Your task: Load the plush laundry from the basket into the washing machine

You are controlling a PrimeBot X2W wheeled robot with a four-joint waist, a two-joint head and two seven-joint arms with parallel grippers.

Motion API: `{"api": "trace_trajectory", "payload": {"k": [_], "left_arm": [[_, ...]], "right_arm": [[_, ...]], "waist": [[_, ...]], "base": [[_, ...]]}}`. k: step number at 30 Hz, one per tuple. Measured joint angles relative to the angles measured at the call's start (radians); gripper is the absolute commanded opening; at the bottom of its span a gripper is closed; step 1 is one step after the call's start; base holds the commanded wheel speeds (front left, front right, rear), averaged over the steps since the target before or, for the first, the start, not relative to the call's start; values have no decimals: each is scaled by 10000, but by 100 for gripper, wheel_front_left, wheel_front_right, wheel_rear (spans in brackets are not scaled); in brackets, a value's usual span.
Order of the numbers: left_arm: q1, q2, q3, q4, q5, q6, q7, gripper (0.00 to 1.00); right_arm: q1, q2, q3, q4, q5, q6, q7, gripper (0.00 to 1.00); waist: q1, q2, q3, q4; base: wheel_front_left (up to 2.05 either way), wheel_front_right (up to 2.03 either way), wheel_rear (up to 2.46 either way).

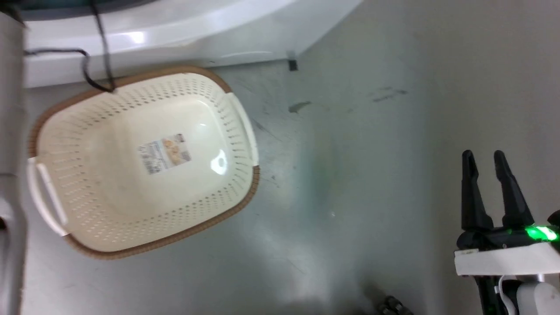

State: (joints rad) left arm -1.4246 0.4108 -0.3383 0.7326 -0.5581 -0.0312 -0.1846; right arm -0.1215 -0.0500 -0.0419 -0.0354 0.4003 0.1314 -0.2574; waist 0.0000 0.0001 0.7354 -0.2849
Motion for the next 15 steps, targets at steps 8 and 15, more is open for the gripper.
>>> {"api": "trace_trajectory", "payload": {"k": [8, 15], "left_arm": [[1521, -543, -105, 79, -105, -71, -506, 100], [2752, -1066, -111, 52, -192, -58, -646, 100]], "right_arm": [[-231, 0, -151, 368, -318, 0, 0, 100], [-211, 2, -174, 773, -504, 0, -2, 100]], "waist": [[0, 0, -826, 537], [0, 0, -1734, 838]], "base": [[0, 0, 0], [0, 0, 0]]}}
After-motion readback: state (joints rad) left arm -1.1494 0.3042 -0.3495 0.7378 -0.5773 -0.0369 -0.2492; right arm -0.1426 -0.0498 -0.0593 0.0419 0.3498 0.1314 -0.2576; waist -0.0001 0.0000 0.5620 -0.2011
